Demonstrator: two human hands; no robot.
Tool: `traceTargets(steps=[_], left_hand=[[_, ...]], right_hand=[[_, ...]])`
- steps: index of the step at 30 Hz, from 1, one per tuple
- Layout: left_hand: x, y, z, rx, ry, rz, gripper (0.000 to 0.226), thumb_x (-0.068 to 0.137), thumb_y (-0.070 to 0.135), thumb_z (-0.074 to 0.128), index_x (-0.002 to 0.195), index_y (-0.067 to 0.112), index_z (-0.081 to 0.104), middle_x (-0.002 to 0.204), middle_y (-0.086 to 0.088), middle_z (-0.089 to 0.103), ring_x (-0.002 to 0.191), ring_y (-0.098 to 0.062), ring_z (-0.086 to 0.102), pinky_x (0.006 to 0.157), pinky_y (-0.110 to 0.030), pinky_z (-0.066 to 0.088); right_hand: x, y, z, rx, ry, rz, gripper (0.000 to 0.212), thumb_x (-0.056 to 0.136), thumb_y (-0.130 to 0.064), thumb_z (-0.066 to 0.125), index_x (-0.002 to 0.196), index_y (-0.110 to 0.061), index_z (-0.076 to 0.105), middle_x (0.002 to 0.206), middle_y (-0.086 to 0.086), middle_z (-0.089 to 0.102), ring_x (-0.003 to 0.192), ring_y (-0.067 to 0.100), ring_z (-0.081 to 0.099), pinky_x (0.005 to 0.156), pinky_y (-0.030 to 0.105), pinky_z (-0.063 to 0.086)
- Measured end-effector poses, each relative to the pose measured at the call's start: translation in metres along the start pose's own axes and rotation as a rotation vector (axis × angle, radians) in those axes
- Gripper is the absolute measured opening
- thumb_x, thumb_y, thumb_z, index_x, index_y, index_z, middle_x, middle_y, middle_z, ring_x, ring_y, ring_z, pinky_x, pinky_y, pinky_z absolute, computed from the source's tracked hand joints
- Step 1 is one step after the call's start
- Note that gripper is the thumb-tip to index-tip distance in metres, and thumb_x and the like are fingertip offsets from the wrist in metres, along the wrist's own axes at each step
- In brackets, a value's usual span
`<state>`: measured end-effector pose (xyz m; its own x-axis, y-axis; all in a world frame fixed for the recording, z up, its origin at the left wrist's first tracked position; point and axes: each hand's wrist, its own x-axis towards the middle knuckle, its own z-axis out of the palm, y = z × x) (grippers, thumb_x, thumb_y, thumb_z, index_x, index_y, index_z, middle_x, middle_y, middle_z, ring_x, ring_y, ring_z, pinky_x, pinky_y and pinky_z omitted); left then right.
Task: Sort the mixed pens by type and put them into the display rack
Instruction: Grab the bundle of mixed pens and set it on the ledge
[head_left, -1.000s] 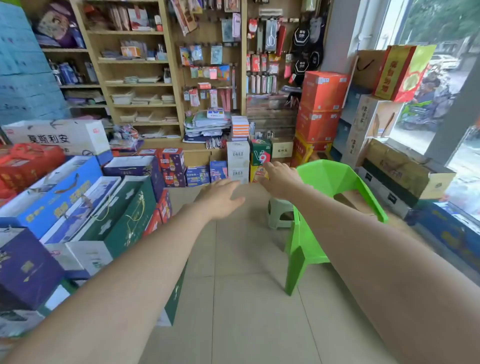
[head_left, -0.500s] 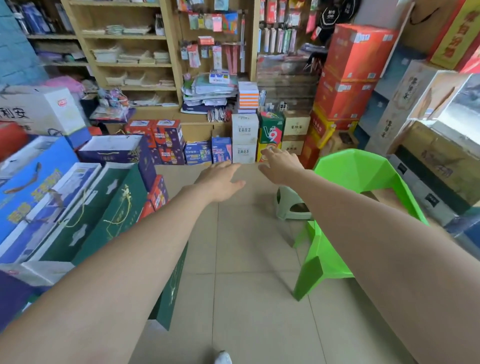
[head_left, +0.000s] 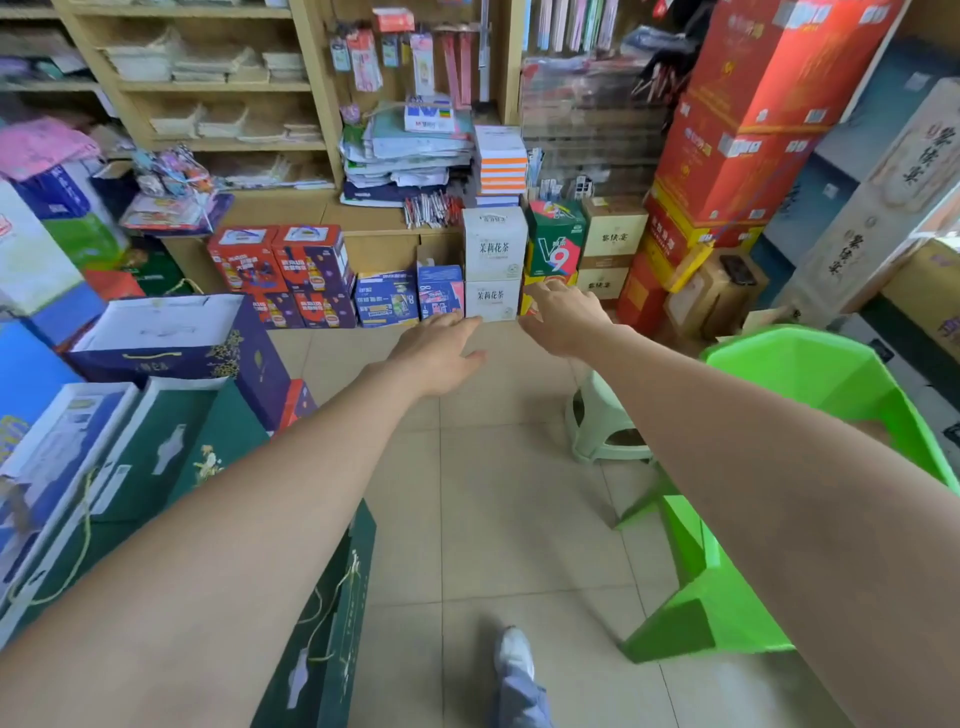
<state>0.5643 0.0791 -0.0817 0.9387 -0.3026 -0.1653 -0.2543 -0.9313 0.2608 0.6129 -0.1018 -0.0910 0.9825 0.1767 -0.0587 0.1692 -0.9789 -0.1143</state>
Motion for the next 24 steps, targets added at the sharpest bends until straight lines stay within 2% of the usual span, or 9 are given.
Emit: traceTargets(steps=[5,15,24], left_hand=[[0.102,-0.038,-0.014,-0.026,-0.011,-0.026,0.06,0.1,0.043,0.039,0.152,0.02,0.021,0.159,-0.003,0.017,0.147,-0.021,0.014,0.113,-0.036,0.022],[0.287,-0.116,-0.067,-0.082,-0.014,-0.064,0.059,0.1,0.042,0.04,0.152,0.021,0.021,0.16,-0.004,0.014,0.147,-0.023,0.014,0.115,-0.037,0.02],[0.443,-0.214,-0.108,-0.072,-0.039,-0.015,0.059,0.1,0.041,0.04,0.152,0.022,0.02,0.161,-0.003,0.011,0.147,-0.021,0.01,0.115,-0.036,0.02]], right_hand=[[0.112,0.01,0.007,-0.003,-0.025,-0.03,0.052,0.1,-0.038,0.041,0.146,-0.015,0.032,0.146,0.012,0.041,0.133,0.031,0.039,0.108,0.046,0.029],[0.323,0.019,-0.006,-0.032,-0.063,-0.043,0.053,0.1,-0.039,0.039,0.147,-0.014,0.03,0.145,0.012,0.041,0.131,0.03,0.042,0.105,0.043,0.034],[0.497,0.003,-0.002,-0.02,-0.069,0.006,0.053,0.1,-0.039,0.039,0.146,-0.014,0.032,0.145,0.013,0.042,0.13,0.032,0.041,0.106,0.043,0.031]])
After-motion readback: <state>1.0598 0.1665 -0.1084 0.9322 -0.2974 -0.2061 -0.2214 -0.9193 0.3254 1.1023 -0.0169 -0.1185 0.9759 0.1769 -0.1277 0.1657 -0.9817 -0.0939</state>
